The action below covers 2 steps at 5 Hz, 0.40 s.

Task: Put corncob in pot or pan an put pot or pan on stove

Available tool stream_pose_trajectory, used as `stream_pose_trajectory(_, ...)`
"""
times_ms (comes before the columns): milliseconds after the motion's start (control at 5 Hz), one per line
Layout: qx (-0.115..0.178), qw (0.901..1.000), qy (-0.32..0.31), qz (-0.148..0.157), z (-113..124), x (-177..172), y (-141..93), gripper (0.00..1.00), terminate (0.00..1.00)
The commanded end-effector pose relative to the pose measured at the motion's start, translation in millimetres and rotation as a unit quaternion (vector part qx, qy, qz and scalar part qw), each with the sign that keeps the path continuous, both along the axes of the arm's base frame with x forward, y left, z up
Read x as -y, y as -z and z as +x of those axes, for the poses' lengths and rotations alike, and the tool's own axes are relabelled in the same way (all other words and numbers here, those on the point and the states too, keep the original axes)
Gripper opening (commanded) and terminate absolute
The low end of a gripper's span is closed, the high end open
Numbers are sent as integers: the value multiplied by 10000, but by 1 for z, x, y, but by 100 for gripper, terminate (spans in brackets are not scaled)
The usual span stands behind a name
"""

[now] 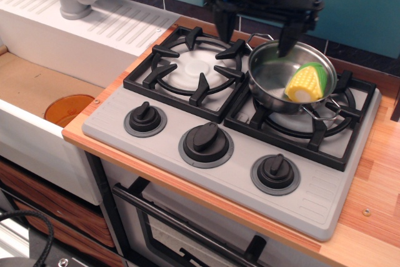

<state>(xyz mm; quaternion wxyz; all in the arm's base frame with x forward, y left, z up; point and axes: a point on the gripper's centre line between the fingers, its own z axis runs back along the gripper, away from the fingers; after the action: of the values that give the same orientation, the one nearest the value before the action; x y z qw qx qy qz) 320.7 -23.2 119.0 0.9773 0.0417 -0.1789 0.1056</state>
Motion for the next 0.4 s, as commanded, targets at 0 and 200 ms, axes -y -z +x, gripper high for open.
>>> stream_pose_trajectory(0,300,9995,36,-31,1,-21,-15,100,0)
stream_pose_trajectory(200,214,9997,30,67,1,-29,-8,100,0)
